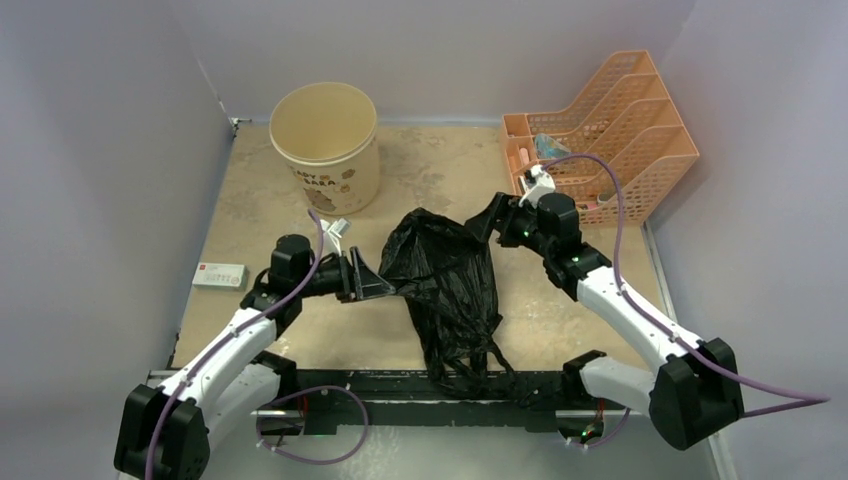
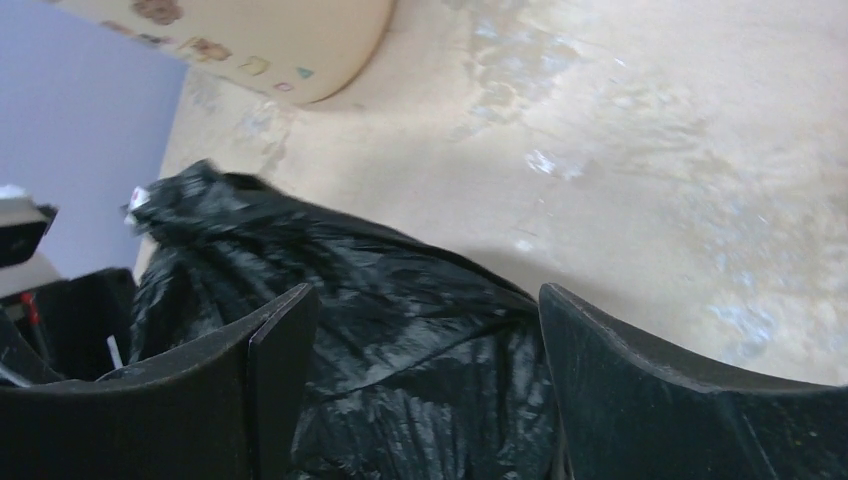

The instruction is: Put the trash bags into the trash bin

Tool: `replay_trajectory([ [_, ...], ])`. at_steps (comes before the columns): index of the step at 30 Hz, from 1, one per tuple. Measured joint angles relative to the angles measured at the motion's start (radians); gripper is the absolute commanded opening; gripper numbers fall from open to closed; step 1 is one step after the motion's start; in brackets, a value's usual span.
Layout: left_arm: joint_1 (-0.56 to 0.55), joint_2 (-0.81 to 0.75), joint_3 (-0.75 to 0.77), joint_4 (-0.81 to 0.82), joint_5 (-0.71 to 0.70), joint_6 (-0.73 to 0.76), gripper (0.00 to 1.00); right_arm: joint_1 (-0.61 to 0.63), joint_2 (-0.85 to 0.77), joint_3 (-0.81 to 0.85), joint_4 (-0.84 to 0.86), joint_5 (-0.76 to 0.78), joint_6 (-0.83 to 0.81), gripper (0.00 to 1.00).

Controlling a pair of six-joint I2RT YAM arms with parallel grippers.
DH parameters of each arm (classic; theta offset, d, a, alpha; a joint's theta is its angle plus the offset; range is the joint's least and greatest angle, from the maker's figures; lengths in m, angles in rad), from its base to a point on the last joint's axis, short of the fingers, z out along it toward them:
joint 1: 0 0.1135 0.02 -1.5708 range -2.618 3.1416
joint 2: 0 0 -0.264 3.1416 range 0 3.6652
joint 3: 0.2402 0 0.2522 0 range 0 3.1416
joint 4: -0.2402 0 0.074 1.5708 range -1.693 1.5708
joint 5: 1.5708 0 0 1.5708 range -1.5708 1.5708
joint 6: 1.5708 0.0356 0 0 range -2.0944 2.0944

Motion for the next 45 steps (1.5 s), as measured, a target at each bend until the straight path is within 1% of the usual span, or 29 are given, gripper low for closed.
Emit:
replay_trajectory([
  [4, 0.000, 0.006, 0.061, -0.002, 0.038, 0.012, 0.56, 0.024, 0.037, 0.049, 0.017, -0.072, -0.076, 0.83],
  [7, 0.000, 0.010, 0.113, -0.029, 0.038, 0.035, 0.55, 0.090, 0.081, 0.089, 0.031, -0.071, -0.136, 0.84],
  [10, 0.000, 0.020, 0.127, -0.047, 0.038, 0.051, 0.56, 0.166, 0.120, 0.108, 0.085, -0.049, -0.201, 0.85],
  [12, 0.000, 0.031, 0.127, -0.066, 0.038, 0.059, 0.56, 0.194, 0.150, 0.121, 0.122, -0.025, -0.229, 0.80],
  [14, 0.000, 0.032, 0.127, -0.085, 0.039, 0.064, 0.56, 0.197, 0.195, 0.149, 0.141, 0.013, -0.241, 0.72],
  [17, 0.000, 0.009, 0.127, -0.108, 0.037, 0.065, 0.56, 0.195, 0.315, 0.258, 0.104, 0.083, -0.232, 0.55],
  [18, 0.000, -0.005, 0.127, -0.115, 0.037, 0.066, 0.56, 0.193, 0.389, 0.331, 0.069, 0.109, -0.213, 0.47],
  [20, 0.000, -0.034, 0.127, -0.131, 0.037, 0.067, 0.56, 0.190, 0.443, 0.371, 0.047, 0.117, -0.201, 0.27],
  [22, 0.000, -0.054, 0.127, -0.141, 0.037, 0.068, 0.56, 0.190, 0.494, 0.390, 0.023, 0.118, -0.175, 0.05],
  [23, 0.000, -0.060, 0.126, -0.143, 0.037, 0.068, 0.56, 0.190, 0.510, 0.390, 0.006, 0.117, -0.164, 0.00],
  [29, 0.000, -0.057, 0.101, -0.135, 0.041, 0.064, 0.56, 0.175, 0.517, 0.405, -0.043, 0.128, -0.084, 0.00],
  [31, 0.000, -0.052, 0.090, -0.129, 0.042, 0.063, 0.56, 0.144, 0.506, 0.418, -0.035, 0.124, -0.050, 0.00],
  [33, 0.000, -0.046, 0.080, -0.121, 0.041, 0.061, 0.56, 0.083, 0.497, 0.420, -0.006, 0.100, -0.011, 0.00],
  [34, 0.000, -0.043, 0.073, -0.116, 0.041, 0.059, 0.56, 0.040, 0.496, 0.420, 0.011, 0.080, 0.007, 0.08],
  [35, 0.000, -0.042, 0.064, -0.106, 0.041, 0.055, 0.56, 0.003, 0.501, 0.422, 0.022, 0.058, 0.018, 0.20],
  [36, 0.000, -0.040, 0.051, -0.092, 0.041, 0.050, 0.56, -0.044, 0.519, 0.438, 0.022, 0.011, 0.025, 0.34],
  [37, 0.000, -0.039, 0.038, -0.075, 0.040, 0.044, 0.56, -0.080, 0.544, 0.460, 0.019, -0.018, 0.025, 0.50],
  [38, 0.000, -0.035, 0.024, -0.062, 0.040, 0.037, 0.56, -0.108, 0.571, 0.483, 0.014, -0.035, 0.020, 0.63],
  [39, -0.001, -0.031, 0.012, -0.048, 0.039, 0.032, 0.56, -0.123, 0.586, 0.493, 0.012, -0.040, 0.016, 0.72],
  [40, -0.002, -0.026, -0.005, -0.035, 0.036, 0.027, 0.56, -0.130, 0.591, 0.490, 0.005, -0.035, 0.006, 0.77],
  [42, -0.004, -0.017, -0.028, -0.022, 0.027, 0.020, 0.56, -0.125, 0.549, 0.449, -0.023, -0.005, 0.002, 0.80],
  [44, -0.007, -0.010, -0.043, -0.015, 0.016, 0.013, 0.56, -0.113, 0.451, 0.383, -0.038, 0.037, -0.002, 0.81],
  [45, -0.008, -0.005, -0.048, -0.011, 0.009, 0.011, 0.56, -0.107, 0.370, 0.343, -0.045, 0.052, -0.002, 0.82],
])
